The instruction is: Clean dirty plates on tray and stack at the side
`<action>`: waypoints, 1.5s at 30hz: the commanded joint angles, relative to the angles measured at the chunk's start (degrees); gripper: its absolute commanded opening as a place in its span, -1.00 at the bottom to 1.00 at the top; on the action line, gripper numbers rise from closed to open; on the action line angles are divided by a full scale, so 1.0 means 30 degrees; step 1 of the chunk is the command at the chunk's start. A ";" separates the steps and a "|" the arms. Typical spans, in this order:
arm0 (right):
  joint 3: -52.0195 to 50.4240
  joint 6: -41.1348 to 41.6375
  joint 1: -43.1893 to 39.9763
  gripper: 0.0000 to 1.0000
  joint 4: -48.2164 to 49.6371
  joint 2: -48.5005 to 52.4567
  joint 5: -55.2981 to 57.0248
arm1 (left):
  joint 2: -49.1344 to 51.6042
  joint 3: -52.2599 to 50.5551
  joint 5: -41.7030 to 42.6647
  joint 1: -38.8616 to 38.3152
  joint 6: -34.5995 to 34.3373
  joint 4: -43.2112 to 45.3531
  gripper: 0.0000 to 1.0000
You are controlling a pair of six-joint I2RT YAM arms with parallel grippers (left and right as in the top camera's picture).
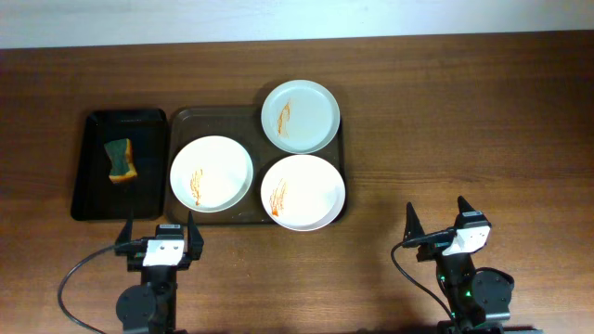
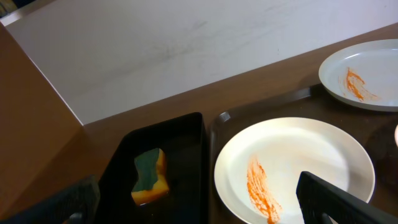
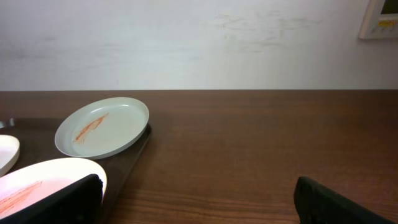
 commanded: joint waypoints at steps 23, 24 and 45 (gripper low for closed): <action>0.0189 0.0095 -0.0015 0.97 -0.0117 -0.0073 -0.0619 | -0.0146 -0.0044 0.2113 -0.0015 0.0211 0.2084 0.98; 0.0328 0.0095 -0.0015 0.97 -0.0087 -0.0073 -0.0612 | -0.0146 0.0073 0.2171 -0.0015 -0.0007 0.2317 0.98; 1.1679 0.0080 -0.0015 0.97 -0.3402 1.1242 -0.1741 | 1.8411 1.6684 0.4677 -0.0015 -0.0408 -0.3657 0.98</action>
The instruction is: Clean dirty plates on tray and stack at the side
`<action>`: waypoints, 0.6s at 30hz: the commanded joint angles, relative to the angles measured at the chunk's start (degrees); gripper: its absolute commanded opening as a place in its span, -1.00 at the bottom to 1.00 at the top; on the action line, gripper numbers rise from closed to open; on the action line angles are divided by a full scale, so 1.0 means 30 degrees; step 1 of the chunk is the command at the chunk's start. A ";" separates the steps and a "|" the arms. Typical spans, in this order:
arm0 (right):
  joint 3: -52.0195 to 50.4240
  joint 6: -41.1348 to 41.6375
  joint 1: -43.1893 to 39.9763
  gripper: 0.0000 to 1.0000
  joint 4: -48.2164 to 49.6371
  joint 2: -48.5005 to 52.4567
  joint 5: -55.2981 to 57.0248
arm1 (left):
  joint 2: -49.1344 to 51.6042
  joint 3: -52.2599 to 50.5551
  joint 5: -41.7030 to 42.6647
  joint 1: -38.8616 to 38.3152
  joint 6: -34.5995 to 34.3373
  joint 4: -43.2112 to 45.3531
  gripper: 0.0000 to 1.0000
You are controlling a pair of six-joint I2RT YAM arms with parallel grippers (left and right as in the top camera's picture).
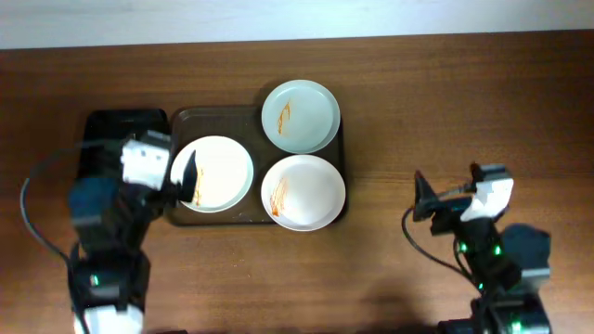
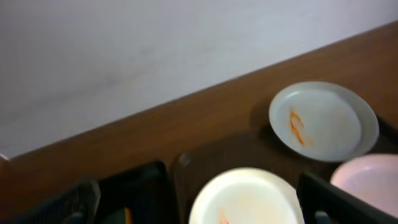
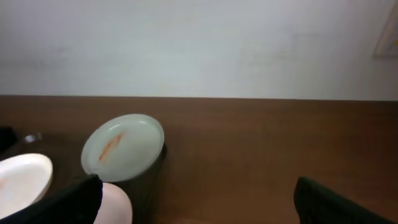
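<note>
Three plates smeared with orange lie on the brown tray (image 1: 232,116): a pale green plate (image 1: 300,116) at the back, a white plate (image 1: 215,173) at the left and another white plate (image 1: 303,192) at the front right. My left gripper (image 1: 153,176) hangs open over the seam between the black tray (image 1: 107,125) and the brown tray, with nothing in it. My right gripper (image 1: 452,186) stands open to the right of the trays, holding nothing. In the left wrist view only a sliver of the sponge (image 2: 127,216) shows; my left arm hides it from overhead.
Bare brown table (image 1: 445,93) stretches to the right of the trays and along the back. The pale wall (image 3: 199,43) stands behind the table's far edge. The cables of both arms loop near the front edge.
My left gripper was low at the table's front edge; it now hangs farther back over the two trays' shared edge, covering the sponge from overhead. The right gripper has shifted slightly right. The plates have not moved.
</note>
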 commanded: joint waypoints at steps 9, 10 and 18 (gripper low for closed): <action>1.4039 0.0095 -0.0015 0.97 -1.0156 1.2298 -0.3810 | 1.0083 1.2123 0.2499 -0.0058 0.0576 -1.2233 0.98; 1.5140 0.0146 -0.0015 0.96 -0.9668 1.3945 -0.6186 | 1.0273 1.2123 0.2484 -0.0051 0.0583 -1.3078 0.98; 1.5650 0.3388 0.2280 0.97 -0.8335 1.8491 -0.7453 | 1.0856 1.2174 -0.1530 -0.0051 -0.6462 -1.3500 0.98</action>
